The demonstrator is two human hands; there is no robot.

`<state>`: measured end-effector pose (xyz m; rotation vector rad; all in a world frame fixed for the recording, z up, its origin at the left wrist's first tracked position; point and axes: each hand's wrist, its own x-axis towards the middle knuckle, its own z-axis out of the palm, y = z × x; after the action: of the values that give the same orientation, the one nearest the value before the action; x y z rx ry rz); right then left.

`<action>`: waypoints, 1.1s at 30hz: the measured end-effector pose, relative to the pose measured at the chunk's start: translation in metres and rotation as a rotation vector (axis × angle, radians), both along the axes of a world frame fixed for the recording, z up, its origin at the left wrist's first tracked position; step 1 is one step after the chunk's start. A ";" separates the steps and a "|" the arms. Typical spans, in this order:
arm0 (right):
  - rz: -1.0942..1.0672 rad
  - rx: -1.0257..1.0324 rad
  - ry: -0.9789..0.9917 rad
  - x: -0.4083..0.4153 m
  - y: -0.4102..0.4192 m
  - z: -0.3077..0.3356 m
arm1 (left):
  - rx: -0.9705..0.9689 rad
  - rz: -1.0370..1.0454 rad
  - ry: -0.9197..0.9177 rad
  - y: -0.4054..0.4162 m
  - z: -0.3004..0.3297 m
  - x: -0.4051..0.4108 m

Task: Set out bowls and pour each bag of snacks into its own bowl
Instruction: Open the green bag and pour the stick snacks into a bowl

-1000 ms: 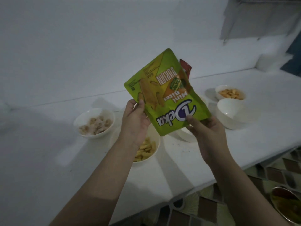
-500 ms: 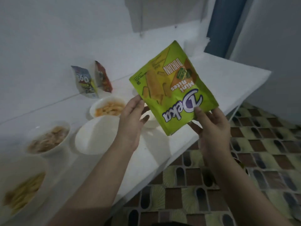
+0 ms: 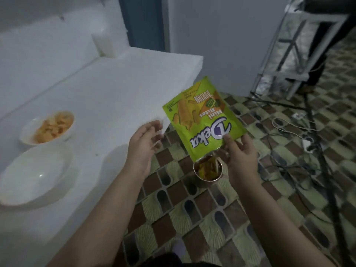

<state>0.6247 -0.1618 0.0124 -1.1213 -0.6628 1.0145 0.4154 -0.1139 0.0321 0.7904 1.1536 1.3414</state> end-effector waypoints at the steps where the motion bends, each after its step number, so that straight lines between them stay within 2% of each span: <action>1: -0.030 -0.030 0.003 0.012 0.003 -0.007 | -0.017 -0.030 0.009 0.010 -0.007 0.012; 10: -0.209 -0.351 -0.181 0.097 0.058 -0.063 | -0.247 -0.274 0.102 0.101 -0.084 0.104; 14: -0.206 -0.520 -0.401 0.125 0.091 -0.101 | -0.351 -0.325 0.150 0.133 -0.118 0.132; 21: -0.009 -0.734 -0.769 0.152 0.148 -0.179 | -0.431 -0.307 0.268 0.178 -0.179 0.159; 29: 0.127 -0.860 -0.817 0.161 0.198 -0.274 | -0.506 -0.257 0.333 0.202 -0.255 0.173; 33: 0.158 -0.889 -0.867 0.164 0.223 -0.336 | -0.538 -0.248 0.369 0.210 -0.321 0.176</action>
<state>0.7892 0.0613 -0.3241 -2.3843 -1.0219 0.9461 0.5914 0.0962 -0.2893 0.7631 1.5597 0.6420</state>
